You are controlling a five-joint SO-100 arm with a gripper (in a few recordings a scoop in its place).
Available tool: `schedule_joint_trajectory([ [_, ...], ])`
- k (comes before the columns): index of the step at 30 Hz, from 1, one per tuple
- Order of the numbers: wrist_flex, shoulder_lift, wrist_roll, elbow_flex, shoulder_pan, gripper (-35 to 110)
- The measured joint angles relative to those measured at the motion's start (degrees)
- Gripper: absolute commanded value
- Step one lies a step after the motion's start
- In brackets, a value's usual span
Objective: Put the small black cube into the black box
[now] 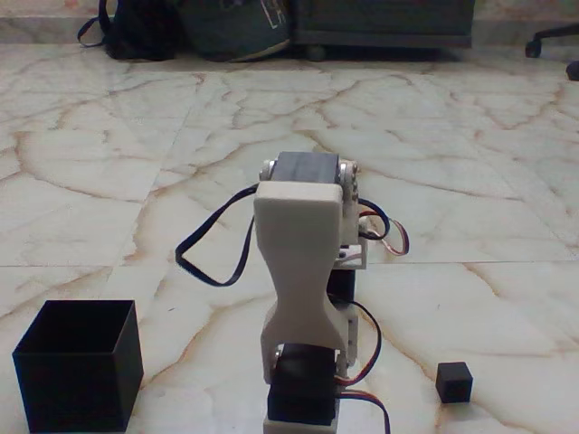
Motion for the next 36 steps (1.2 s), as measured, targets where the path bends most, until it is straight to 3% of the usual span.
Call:
schedule_joint_trajectory([
  [2, 4.0, -5.8, -12.2, -10.7, 8.1, 7],
  [6, 5.7, -12.8, -25.9, -21.4, 18.5, 7],
  [13, 7.3, -30.1, -34.0, -41.1, 26.0, 8],
  [22, 5.6, -47.2, -34.3, -55.7, 29.8, 8],
  [29, 4.7, -49.3, -33.2, -55.8, 29.8, 8],
  [32, -2.9, -55.5, -34.2, -55.9, 32.4, 8],
  [36, -4.1, -55.9, -34.3, -55.9, 33.0, 5],
])
